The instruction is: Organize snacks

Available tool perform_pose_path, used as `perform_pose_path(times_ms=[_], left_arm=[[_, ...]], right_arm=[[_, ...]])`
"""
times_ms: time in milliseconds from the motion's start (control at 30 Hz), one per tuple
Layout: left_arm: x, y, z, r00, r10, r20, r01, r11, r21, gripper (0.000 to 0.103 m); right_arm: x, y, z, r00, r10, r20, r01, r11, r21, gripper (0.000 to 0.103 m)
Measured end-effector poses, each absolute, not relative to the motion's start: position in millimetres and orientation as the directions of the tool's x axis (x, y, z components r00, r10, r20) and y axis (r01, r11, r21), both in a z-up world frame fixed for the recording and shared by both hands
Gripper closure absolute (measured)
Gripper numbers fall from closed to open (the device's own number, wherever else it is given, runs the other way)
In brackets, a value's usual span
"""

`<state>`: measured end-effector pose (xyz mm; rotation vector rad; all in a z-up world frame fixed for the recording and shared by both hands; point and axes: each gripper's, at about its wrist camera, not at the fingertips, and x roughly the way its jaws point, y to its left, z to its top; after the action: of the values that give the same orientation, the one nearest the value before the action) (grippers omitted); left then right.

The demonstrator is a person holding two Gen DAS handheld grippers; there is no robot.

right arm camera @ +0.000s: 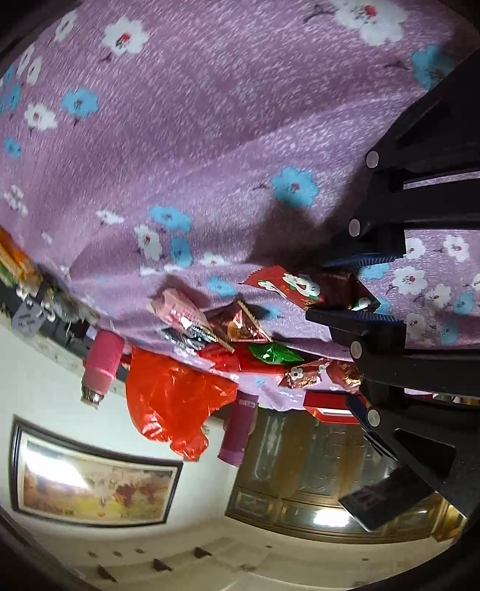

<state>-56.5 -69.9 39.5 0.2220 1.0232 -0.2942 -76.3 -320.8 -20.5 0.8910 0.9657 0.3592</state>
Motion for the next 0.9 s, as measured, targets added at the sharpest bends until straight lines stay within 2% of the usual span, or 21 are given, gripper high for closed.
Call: perform_pose_path(times_ms=[33,367,400,733,900], left_arm=[[-55.1,-69.2,37.3,0.476,-0.148,-0.867,0.349,0.937,0.032,0.063],[-62.8,-63.7,20.0,0.461,-0.179,-0.869,0.345,0.939,-0.010,0.069],[-64.3,-63.1,19.9,0.459,-0.190,-0.868,0.345,0.938,-0.023,0.075],[-93.0,-43.5,31.7,0.521,-0.198,-0.830,0.303,0.952,-0.037,0.076],[-113.6,-20.9,49.3,0.580,-0.170,-0.796,0.277,0.961,-0.004,0.076]], right_arm=[[-77.7,-320.6,-19.9,0.548,0.627,-0.554,0.101,0.608,0.788,0.084],[-75.0,-313.1,-18.0,0.552,0.620,-0.558,0.079,0.627,0.775,0.084],[-75.4,-312.6,-17.9,0.554,0.618,-0.557,0.075,0.630,0.773,0.084],[-75.4,-309.0,-16.2,0.555,0.606,-0.570,0.080,0.643,0.762,0.083],[-78.4,-309.3,-18.4,0.553,0.645,-0.527,0.111,0.570,0.814,0.081]])
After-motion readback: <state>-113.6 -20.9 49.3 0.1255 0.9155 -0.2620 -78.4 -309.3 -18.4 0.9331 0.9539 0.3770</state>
